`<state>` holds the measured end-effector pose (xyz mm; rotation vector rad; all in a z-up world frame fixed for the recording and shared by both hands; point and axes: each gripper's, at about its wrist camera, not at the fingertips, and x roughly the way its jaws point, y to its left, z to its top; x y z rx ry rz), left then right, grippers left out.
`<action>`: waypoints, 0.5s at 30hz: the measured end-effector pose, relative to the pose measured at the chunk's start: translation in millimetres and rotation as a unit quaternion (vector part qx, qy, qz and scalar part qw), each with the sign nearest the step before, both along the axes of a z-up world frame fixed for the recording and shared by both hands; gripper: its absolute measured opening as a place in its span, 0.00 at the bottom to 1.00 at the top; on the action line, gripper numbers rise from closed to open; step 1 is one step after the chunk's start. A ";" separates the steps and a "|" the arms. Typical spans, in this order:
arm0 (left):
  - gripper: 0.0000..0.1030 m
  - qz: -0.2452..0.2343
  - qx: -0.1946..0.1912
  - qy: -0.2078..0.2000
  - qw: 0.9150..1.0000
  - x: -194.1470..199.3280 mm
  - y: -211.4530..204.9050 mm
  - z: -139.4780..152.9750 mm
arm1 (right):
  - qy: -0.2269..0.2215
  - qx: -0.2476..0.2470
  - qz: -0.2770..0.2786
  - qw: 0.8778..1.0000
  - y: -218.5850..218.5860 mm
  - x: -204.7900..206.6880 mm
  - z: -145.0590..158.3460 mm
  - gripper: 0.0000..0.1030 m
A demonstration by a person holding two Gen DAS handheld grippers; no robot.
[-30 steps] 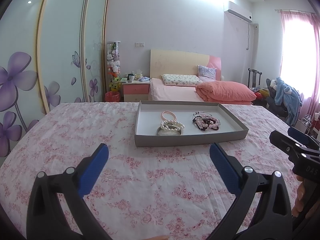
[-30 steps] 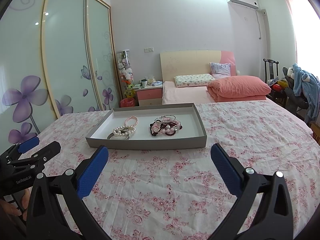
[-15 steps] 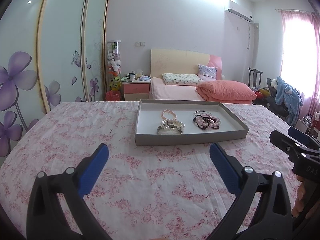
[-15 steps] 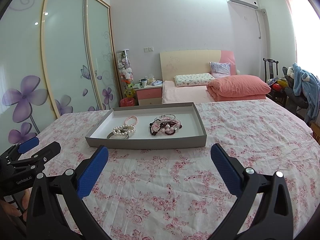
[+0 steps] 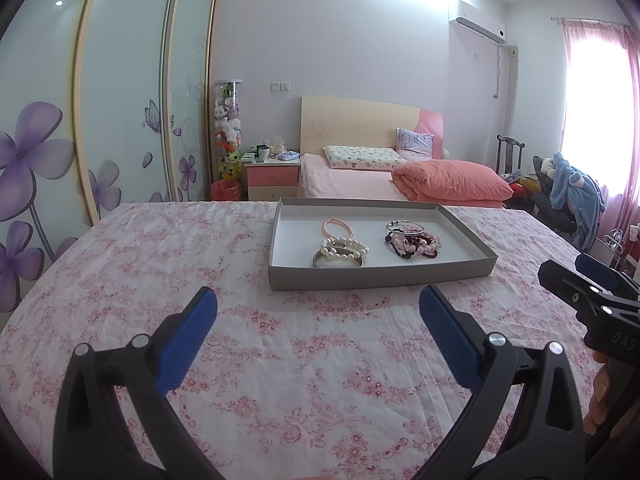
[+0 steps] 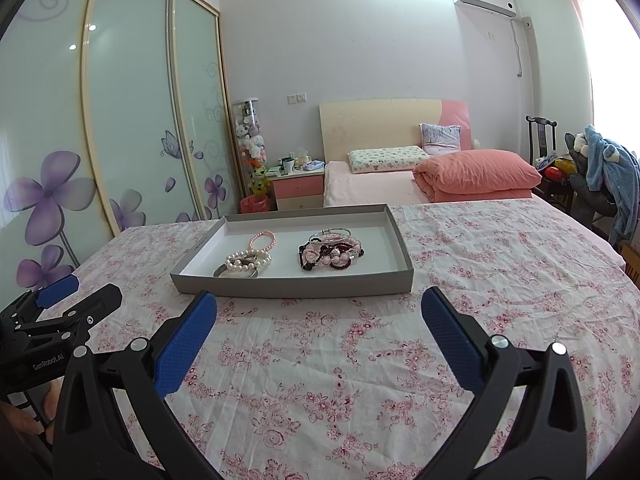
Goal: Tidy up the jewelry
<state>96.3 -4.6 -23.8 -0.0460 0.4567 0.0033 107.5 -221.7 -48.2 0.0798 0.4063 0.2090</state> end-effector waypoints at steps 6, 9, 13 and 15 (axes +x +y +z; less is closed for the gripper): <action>0.96 0.000 0.000 0.000 1.000 0.0 0.2 0.4 | 0.001 0.001 0.001 1.000 1.0 -0.9 -0.1 0.98; 0.96 -0.001 0.000 0.000 1.000 0.8 0.5 0.9 | 0.001 0.002 0.001 1.000 0.0 -0.1 0.4 0.98; 0.96 0.000 0.000 0.000 1.000 1.1 0.5 1.4 | 0.002 0.002 0.001 1.000 0.6 -0.8 0.4 0.98; 0.96 0.000 0.000 0.000 1.000 0.8 0.4 1.3 | 0.001 0.002 0.001 1.000 0.1 -0.3 0.6 0.98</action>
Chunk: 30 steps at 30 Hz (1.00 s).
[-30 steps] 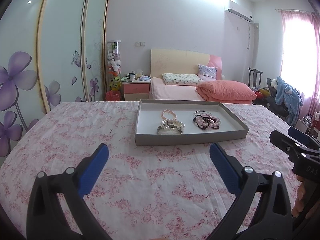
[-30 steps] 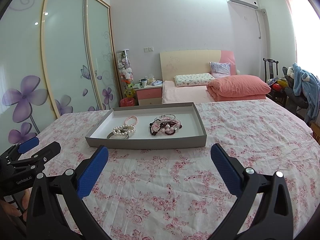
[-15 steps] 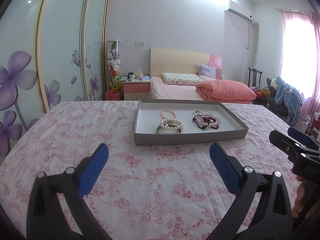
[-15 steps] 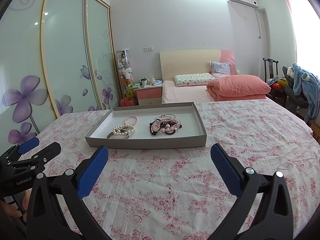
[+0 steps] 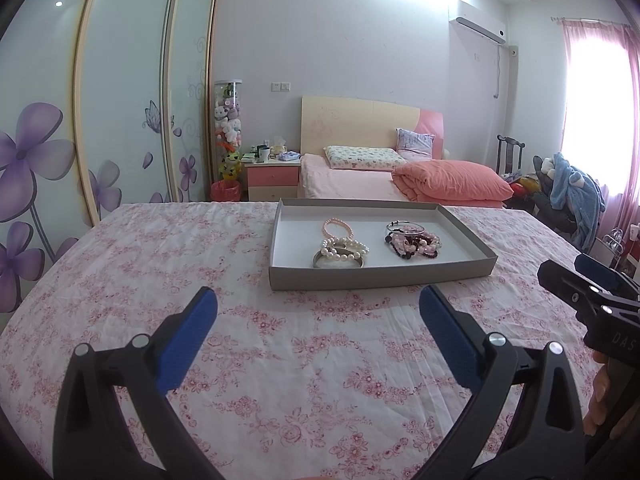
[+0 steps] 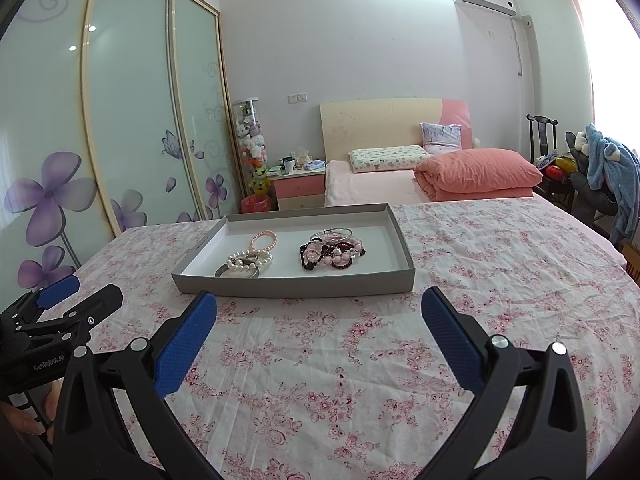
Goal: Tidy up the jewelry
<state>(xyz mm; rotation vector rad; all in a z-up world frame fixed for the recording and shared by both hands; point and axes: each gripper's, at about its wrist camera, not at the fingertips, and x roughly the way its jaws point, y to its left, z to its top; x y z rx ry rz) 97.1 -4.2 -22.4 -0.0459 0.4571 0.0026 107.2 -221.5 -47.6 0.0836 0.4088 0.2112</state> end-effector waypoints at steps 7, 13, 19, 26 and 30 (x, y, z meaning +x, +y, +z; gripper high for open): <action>0.96 -0.001 0.001 0.000 1.000 -0.6 -0.9 -1.1 | 0.000 0.000 0.000 1.000 0.8 0.3 0.5 0.98; 0.96 -0.002 0.000 0.000 1.000 -1.0 -1.5 -1.0 | 0.001 0.000 0.000 1.000 -0.1 1.1 0.8 0.98; 0.96 0.003 0.003 0.000 1.000 -0.6 -2.1 -0.5 | 0.002 0.000 0.001 1.000 0.8 1.0 0.9 0.98; 0.96 0.005 0.004 0.002 1.000 0.1 -2.1 0.4 | 0.003 0.001 0.001 1.000 2.1 0.3 0.5 0.98; 0.96 0.003 0.000 0.005 1.000 1.0 -0.5 1.4 | 0.004 0.000 0.002 1.000 1.1 1.6 0.8 0.98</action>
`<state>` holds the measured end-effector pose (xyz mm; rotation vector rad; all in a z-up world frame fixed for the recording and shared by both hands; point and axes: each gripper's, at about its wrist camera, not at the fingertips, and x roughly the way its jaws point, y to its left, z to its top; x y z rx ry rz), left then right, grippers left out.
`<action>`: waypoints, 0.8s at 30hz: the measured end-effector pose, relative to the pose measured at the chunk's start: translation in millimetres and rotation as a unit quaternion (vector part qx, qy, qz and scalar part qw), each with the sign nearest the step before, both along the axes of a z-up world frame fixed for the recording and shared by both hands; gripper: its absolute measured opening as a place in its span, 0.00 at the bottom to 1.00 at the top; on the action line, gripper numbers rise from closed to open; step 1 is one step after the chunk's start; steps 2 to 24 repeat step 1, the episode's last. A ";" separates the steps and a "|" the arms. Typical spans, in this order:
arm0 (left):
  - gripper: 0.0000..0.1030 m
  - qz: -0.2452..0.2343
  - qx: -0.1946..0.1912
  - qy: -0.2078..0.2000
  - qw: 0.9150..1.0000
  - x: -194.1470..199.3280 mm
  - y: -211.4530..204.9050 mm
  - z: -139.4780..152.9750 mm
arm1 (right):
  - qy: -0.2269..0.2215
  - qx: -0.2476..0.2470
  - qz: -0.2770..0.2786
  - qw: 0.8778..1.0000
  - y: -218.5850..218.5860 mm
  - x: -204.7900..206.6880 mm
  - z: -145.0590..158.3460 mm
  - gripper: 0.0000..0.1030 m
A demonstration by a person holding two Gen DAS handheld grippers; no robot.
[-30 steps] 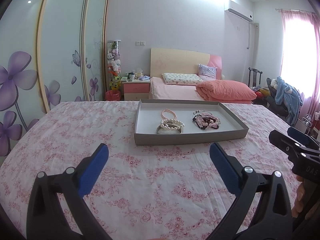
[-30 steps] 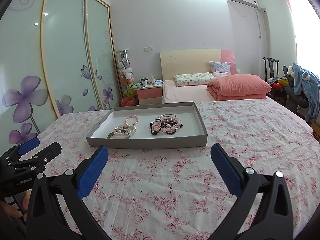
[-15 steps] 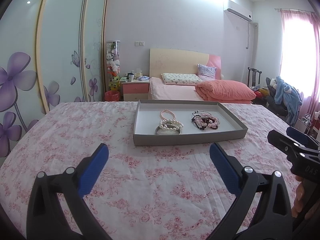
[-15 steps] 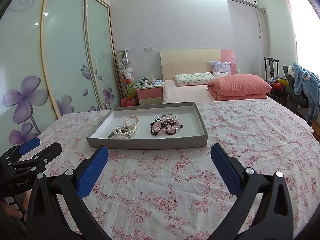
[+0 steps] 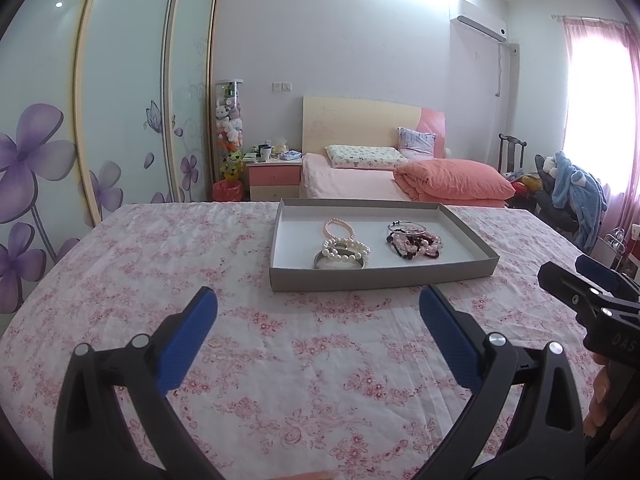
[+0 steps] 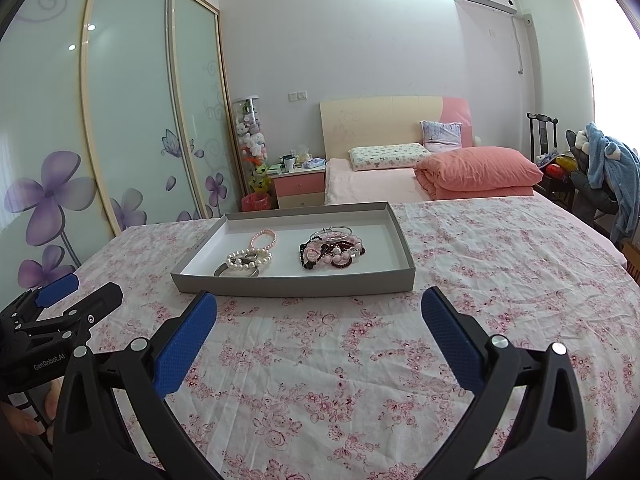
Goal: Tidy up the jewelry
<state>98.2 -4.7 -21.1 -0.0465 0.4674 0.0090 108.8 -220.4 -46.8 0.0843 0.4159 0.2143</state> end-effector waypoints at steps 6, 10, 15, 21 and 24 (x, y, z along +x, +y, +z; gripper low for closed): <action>0.96 0.000 -0.001 0.001 1.000 0.8 0.8 0.4 | 0.000 0.000 0.000 1.000 0.4 -0.4 0.0 0.98; 0.96 0.000 -0.001 0.001 1.000 0.8 0.8 0.4 | 0.000 0.000 0.000 1.000 0.4 -0.4 0.0 0.98; 0.96 0.000 -0.001 0.001 1.000 0.8 0.8 0.4 | 0.000 0.000 0.000 1.000 0.4 -0.4 0.0 0.98; 0.96 0.000 -0.001 0.001 1.000 0.8 0.8 0.4 | 0.000 0.000 0.000 1.000 0.4 -0.4 0.0 0.98; 0.96 0.000 -0.001 0.001 1.000 0.8 0.8 0.4 | 0.000 0.000 0.000 1.000 0.4 -0.4 0.0 0.98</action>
